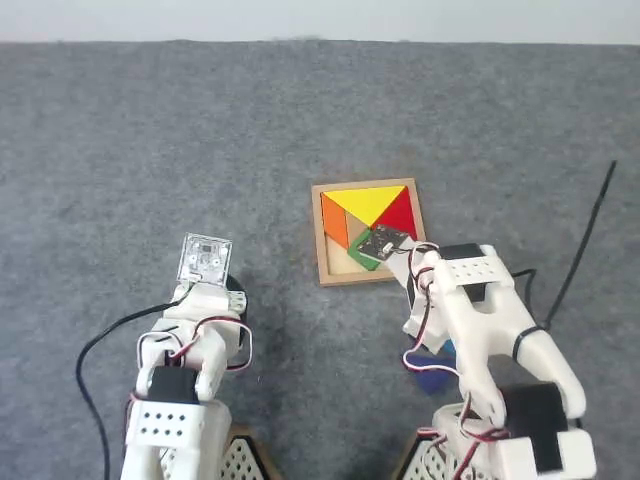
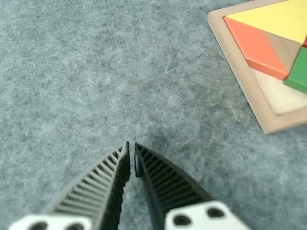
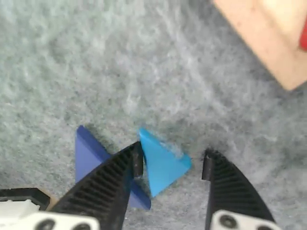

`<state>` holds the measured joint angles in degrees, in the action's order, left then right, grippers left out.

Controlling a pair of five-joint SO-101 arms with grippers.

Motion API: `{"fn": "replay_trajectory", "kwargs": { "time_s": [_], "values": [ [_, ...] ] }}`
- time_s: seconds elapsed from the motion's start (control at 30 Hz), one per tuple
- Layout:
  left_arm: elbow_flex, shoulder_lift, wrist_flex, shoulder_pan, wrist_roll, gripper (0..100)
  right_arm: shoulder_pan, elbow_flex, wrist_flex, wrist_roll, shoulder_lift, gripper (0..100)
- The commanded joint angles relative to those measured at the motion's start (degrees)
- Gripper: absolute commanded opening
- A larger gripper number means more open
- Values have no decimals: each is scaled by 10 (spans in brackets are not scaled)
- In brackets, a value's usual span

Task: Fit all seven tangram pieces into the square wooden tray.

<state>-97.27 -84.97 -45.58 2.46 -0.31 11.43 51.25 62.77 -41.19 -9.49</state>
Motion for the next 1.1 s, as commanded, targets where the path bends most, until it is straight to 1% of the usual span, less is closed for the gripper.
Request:
{"fn": "replay_trajectory", "kwargs": {
  "time_s": [0.0,0.23,0.43,0.67,0.73,0.8,0.87,0.9,0.97,1.07],
  "values": [
    [5,-7,-1,3,4,15,-7,-24,-16,-7,13,176],
    [5,-7,-1,3,4,15,-7,-50,-7,-6,11,166],
    [5,-7,-1,3,4,15,-7,-163,79,-5,12,167],
    [5,-7,-1,3,4,15,-7,-269,154,-5,16,170],
    [5,-7,-1,3,4,15,-7,-264,183,-3,13,186],
    [5,-7,-1,3,4,15,-7,-223,195,18,7,247],
    [5,-7,-1,3,4,15,-7,-160,160,25,-13,322],
    [5,-7,-1,3,4,15,-7,-127,129,24,-29,343],
    [5,-7,-1,3,4,15,-7,-57,62,24,-68,341],
    [5,-7,-1,3,4,15,-7,21,-29,25,-123,303]
  ]
}}
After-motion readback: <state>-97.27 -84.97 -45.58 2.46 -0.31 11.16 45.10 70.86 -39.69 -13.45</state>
